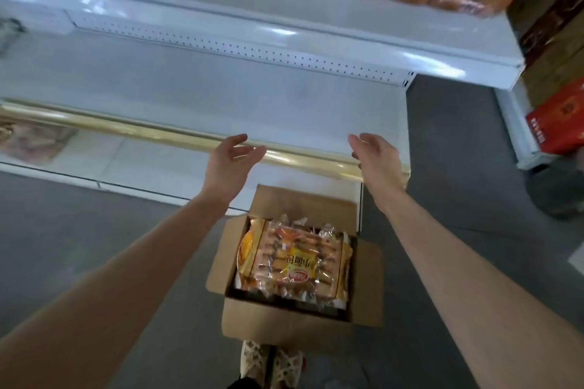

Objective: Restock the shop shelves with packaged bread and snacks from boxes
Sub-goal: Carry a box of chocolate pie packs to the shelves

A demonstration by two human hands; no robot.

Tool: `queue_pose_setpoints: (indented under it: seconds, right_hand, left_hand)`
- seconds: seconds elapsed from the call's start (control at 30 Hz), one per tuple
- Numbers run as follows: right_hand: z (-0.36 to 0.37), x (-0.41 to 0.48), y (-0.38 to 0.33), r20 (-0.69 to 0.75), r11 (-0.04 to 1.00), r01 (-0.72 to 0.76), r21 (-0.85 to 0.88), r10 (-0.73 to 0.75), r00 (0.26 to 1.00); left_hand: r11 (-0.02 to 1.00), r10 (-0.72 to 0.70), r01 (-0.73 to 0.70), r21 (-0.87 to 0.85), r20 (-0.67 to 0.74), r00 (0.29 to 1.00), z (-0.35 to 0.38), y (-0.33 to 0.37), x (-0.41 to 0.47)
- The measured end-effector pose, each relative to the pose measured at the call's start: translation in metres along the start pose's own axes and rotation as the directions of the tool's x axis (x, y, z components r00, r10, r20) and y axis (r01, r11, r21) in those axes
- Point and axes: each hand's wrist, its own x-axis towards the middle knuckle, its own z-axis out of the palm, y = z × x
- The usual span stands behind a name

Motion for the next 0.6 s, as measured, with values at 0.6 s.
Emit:
queue_pose_setpoints:
  seconds: [0.6]
  right_hand:
    - [-0.003, -0.119, -0.333, 0.057, 0.735, 0.605, 0.304, -0.648, 0.759]
  left_hand:
    - [0.822, 0.539, -0.567, -0.044, -0.257, 0.802, -0.161, 0.275, -0.099]
